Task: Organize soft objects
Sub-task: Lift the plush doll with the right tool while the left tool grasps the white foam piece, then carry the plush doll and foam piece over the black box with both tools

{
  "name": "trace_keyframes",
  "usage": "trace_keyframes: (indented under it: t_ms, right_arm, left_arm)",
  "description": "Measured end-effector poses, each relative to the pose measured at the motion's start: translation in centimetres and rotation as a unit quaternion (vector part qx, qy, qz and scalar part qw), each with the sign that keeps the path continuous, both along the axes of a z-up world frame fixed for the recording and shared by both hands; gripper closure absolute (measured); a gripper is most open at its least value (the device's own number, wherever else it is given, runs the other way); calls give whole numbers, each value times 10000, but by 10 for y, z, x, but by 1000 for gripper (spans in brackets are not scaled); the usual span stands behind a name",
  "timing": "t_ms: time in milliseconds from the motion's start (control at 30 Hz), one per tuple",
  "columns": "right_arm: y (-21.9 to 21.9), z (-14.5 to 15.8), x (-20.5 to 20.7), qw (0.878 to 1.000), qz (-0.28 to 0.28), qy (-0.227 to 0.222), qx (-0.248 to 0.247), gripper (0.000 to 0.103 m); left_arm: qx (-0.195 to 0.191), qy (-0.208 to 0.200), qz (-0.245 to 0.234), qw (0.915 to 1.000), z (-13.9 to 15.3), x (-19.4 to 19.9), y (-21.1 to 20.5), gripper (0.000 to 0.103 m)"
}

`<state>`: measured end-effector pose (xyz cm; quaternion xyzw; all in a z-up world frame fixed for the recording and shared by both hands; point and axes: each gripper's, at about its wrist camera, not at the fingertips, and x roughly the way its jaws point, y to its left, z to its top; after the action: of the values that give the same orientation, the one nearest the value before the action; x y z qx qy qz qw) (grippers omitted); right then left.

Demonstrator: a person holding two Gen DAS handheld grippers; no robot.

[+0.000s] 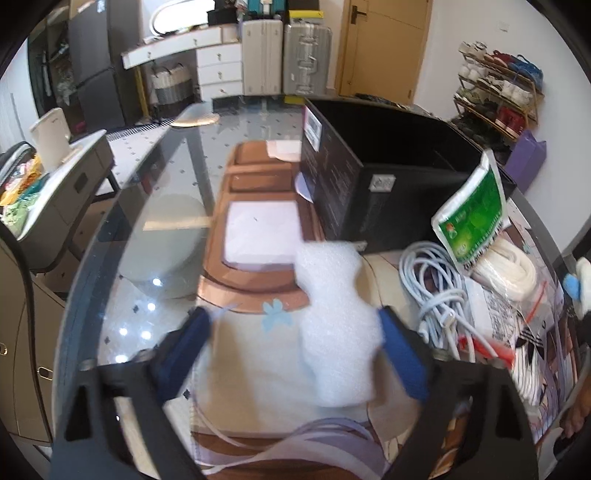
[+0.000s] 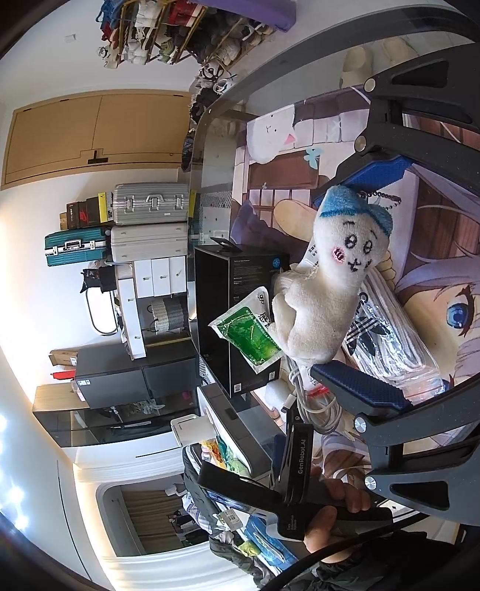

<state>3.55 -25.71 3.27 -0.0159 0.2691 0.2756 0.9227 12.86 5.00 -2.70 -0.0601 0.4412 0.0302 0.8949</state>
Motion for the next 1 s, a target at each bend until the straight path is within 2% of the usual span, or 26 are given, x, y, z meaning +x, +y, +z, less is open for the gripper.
trace_keyframes:
  t_ms: [67,133,233,600,1000]
  right_arm:
    - [0,0,0,10000,5,-4,3,18]
    - [1,0,2,10000,15,-11,9,18]
    - [1,0,4,10000,19,-17,22,18]
    - [3,4,9,9999,75,-51,57,18]
    - [7,29,23,9996,197,-180,76,18]
  left_arm:
    - [4,-56,-74,10000,1,-2,-1,33]
    - [-4,-98,-125,9999,3,-4,-3,53]
    - [-99,-145,-97,9998,4,-6,-1,66]
    - [-178,-596,-12,9981,28,-20,3,66]
    - [-112,-1095,-41,9939,62,-25,2,66]
